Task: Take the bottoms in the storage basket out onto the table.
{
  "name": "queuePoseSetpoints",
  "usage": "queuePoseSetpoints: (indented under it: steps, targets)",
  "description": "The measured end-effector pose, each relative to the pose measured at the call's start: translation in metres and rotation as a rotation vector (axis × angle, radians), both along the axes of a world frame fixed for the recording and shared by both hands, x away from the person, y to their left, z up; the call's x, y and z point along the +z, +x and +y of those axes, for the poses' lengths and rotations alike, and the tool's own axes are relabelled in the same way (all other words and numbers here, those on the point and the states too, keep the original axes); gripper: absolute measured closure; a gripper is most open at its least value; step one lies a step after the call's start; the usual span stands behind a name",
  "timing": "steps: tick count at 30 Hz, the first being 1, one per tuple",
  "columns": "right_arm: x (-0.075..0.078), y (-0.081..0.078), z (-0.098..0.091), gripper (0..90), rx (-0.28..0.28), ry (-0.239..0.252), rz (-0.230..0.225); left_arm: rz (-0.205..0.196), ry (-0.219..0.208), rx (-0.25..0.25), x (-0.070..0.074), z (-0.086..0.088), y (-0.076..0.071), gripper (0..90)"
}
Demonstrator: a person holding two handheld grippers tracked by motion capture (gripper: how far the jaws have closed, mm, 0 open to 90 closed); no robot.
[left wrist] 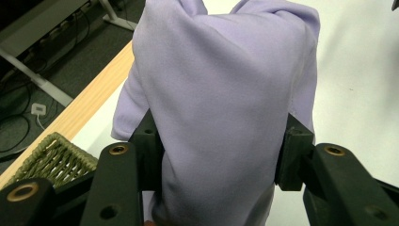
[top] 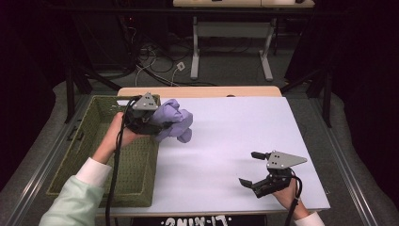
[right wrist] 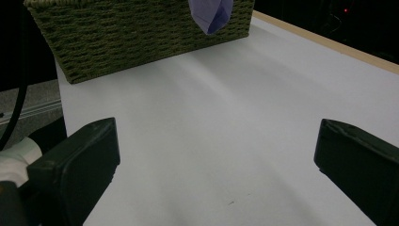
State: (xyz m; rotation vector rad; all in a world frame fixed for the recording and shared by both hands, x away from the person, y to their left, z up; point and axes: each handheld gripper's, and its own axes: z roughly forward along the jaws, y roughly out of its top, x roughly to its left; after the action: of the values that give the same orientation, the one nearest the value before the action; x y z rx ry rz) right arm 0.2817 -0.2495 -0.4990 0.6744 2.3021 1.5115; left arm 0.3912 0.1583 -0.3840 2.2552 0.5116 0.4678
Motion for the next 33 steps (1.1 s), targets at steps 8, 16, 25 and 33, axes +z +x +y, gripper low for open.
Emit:
queuePoseSetpoints:
  steps: [8,16,25,33]
  targets:
    - [0.0,0.0,0.0,0.4,0.001,-0.001,0.002,0.001,0.009,-0.005,-0.002,-0.007,0.0,48.5]
    - [-0.001,0.0,0.0,0.3,0.002,0.001,0.003,0.01,0.016,-0.015,-0.007,-0.015,0.001,48.5]
    - [-0.001,0.0,0.0,0.4,0.001,0.003,0.0,0.02,0.029,-0.033,-0.012,-0.026,0.003,48.4]
    - [-0.001,0.0,0.0,0.3,0.001,0.0,0.002,0.025,0.035,-0.027,-0.017,-0.033,0.005,48.2]
